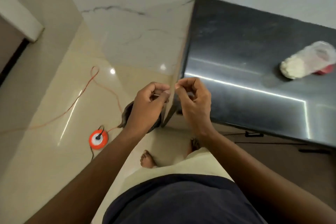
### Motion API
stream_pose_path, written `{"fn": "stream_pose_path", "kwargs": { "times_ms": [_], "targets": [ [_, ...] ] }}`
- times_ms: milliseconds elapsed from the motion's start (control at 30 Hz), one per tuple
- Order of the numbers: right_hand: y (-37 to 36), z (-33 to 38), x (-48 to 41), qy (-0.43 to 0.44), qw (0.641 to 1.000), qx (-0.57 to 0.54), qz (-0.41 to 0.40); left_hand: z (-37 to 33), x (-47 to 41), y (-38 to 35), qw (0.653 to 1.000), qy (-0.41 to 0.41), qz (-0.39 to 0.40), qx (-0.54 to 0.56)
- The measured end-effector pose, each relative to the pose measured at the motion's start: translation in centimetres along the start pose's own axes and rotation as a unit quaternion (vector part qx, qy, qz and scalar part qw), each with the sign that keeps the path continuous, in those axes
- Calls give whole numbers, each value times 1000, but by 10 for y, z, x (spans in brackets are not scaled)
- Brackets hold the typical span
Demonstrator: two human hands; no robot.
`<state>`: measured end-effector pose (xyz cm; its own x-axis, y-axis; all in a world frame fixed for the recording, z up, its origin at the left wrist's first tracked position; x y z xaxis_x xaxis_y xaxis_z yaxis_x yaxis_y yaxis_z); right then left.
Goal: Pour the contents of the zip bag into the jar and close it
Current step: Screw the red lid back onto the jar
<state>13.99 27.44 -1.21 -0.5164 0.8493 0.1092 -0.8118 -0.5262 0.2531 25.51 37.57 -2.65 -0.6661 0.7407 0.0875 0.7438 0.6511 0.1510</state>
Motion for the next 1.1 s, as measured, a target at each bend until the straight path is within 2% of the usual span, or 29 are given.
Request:
{"fn": "stream_pose_path", "kwargs": {
  "times_ms": [167,267,367,467,600,700,800,867,933,1000,1100],
  "targets": [
    [112,-13,-14,50,991,4,-121,-32,-26,-96,993,-62,102,15],
    [184,-30,-24,45,982,26,-182,-39,-40,-167,983,-56,175,16],
    [261,-50,-39,26,972,43,-229,-43,-48,-246,975,-45,218,12],
    [329,-74,-62,15,964,61,-260,-41,-54,-315,977,-34,210,2],
    [413,-101,-109,17,949,131,-286,-38,-71,-396,987,4,156,-28],
    [464,-113,-157,37,943,229,-240,-36,-88,-444,994,37,93,-54],
    [494,-121,-206,13,921,372,-111,-38,-100,-473,995,23,41,-86],
    [502,-122,-234,-38,888,457,-1,-41,-107,-485,997,1,20,-74],
    [502,-125,-256,-73,841,530,82,-46,-112,-492,998,-20,13,-62],
    [502,-128,-271,-88,815,558,131,-51,-117,-495,997,-37,12,-69],
    [501,-131,-280,-87,816,552,146,-57,-125,-497,994,-77,0,-72]
  ]
}}
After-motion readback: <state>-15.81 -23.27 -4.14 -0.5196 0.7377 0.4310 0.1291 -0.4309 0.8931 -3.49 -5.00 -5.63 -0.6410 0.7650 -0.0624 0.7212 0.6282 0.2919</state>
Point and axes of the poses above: each hand's wrist, its own x-axis away from the middle knuckle, its own y-axis out of the back of the hand, z = x × y, the point moved 2 cm from there along -x, towards the middle knuckle, and after that the axes turned 10 degrees about -y, right-handed, at the moved point
